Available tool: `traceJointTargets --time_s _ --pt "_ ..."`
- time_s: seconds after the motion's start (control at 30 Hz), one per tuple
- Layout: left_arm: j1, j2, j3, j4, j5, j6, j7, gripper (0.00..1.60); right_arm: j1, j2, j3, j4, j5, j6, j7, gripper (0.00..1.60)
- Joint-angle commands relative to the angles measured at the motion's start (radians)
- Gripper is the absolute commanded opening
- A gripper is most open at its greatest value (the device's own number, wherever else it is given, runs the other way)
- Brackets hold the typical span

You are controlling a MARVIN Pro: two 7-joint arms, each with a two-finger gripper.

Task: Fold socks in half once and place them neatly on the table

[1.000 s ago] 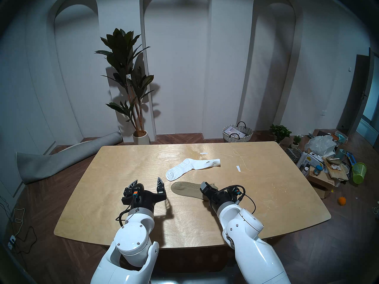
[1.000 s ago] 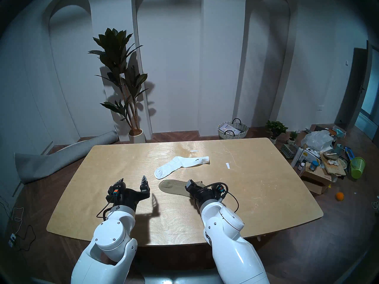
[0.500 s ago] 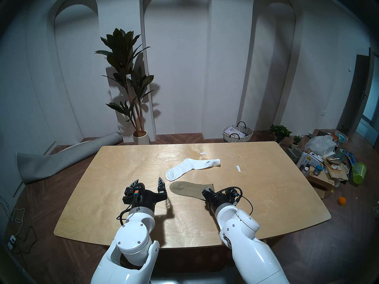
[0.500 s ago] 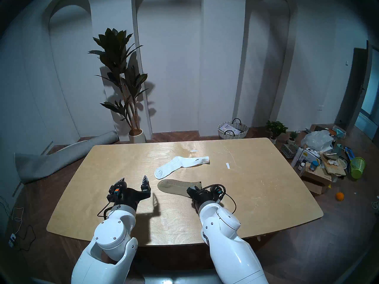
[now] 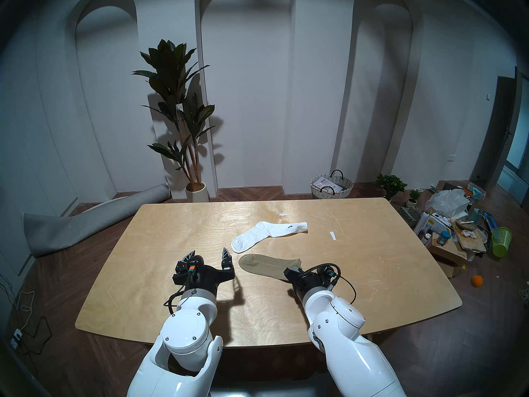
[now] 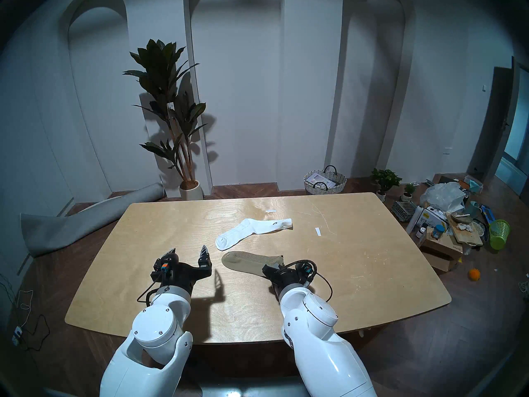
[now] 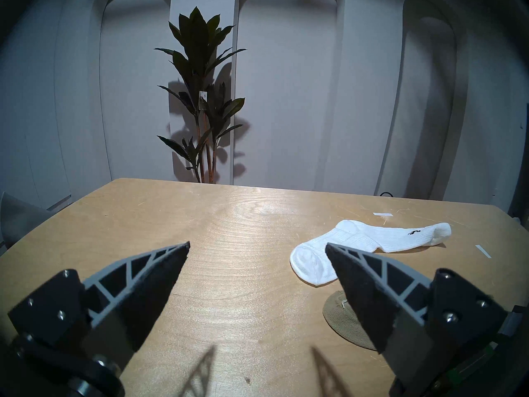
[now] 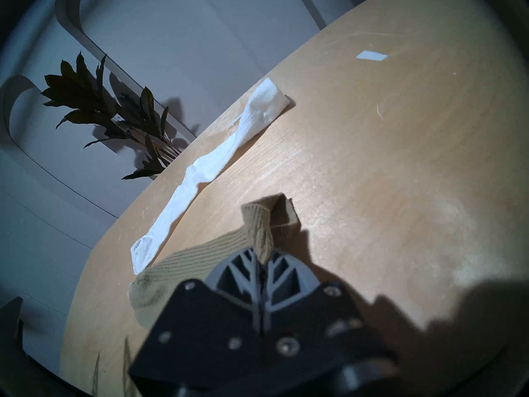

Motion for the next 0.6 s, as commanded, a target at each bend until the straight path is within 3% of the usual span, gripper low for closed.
traceJointTargets --time_s 0.0,0.13,0.2,0.27,0.57 --pt "-0.01 -0.005 -0.002 -0.013 -0.002 -0.009 0.0 1.6 -0.002 0.047 -0.051 -0.041 -0.18 -0.115 0.026 0.0" --pt "-0.01 -0.008 -0.003 -0.011 -0.004 -0.009 0.0 1.6 0.015 0.103 -0.112 -0.039 -0.337 -0.186 0.019 0.0" --pt "-0.01 -0.009 -0.003 -0.011 -0.004 -0.009 0.0 1.6 0.02 0.113 -0.124 -0.038 -0.355 -0.192 0.03 0.0" --pt "-0.01 -0.011 -0.004 -0.01 -0.005 -0.01 -0.001 1.6 0.028 0.126 -0.156 -0.025 -0.435 -0.229 0.022 0.0" --pt "0.003 -0.024 -0.022 -0.013 -0.013 -0.022 0.006 1.6 0.089 0.123 -0.267 0.085 -0.715 -0.353 -0.043 0.0"
